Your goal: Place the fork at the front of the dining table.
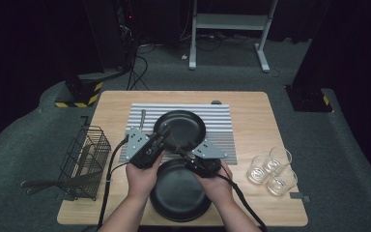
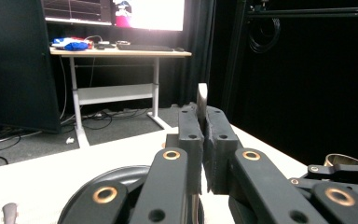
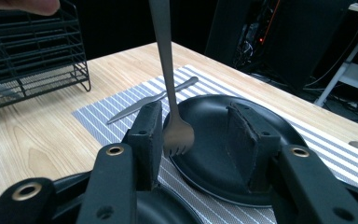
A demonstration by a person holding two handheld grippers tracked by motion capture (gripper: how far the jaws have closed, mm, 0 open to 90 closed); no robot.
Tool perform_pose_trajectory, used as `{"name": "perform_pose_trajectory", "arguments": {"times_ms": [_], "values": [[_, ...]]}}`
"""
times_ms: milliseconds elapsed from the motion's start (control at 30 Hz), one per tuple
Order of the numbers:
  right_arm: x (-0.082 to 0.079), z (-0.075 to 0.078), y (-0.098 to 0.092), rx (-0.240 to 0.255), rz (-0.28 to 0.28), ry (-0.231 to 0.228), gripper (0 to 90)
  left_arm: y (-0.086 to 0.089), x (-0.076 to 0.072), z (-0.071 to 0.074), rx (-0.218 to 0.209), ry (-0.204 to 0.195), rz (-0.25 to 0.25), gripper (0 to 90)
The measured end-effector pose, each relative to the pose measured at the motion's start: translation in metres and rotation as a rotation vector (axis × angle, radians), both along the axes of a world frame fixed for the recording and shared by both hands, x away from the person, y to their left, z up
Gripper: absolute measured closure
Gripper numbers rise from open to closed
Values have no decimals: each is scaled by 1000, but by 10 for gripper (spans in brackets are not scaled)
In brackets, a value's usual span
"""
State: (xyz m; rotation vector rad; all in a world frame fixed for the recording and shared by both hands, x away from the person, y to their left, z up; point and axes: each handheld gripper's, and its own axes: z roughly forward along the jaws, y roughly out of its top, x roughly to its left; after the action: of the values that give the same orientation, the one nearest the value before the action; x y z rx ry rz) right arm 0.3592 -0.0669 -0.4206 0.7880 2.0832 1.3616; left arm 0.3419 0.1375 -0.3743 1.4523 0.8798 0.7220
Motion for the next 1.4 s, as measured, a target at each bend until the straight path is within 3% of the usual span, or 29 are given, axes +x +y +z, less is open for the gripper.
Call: {"name": "perform_pose_trajectory", "arguments": {"times_ms": [500, 900, 1400], "values": [[6, -3, 17, 9, 13, 4, 622, -4, 1, -2, 2, 2, -11, 868], [8, -4, 18, 30, -2, -44, 695, -13, 1, -5, 8, 11, -22, 868], [6, -6, 21, 38, 0, -70, 809, -12, -1, -3, -21, 16, -21, 868]]}}
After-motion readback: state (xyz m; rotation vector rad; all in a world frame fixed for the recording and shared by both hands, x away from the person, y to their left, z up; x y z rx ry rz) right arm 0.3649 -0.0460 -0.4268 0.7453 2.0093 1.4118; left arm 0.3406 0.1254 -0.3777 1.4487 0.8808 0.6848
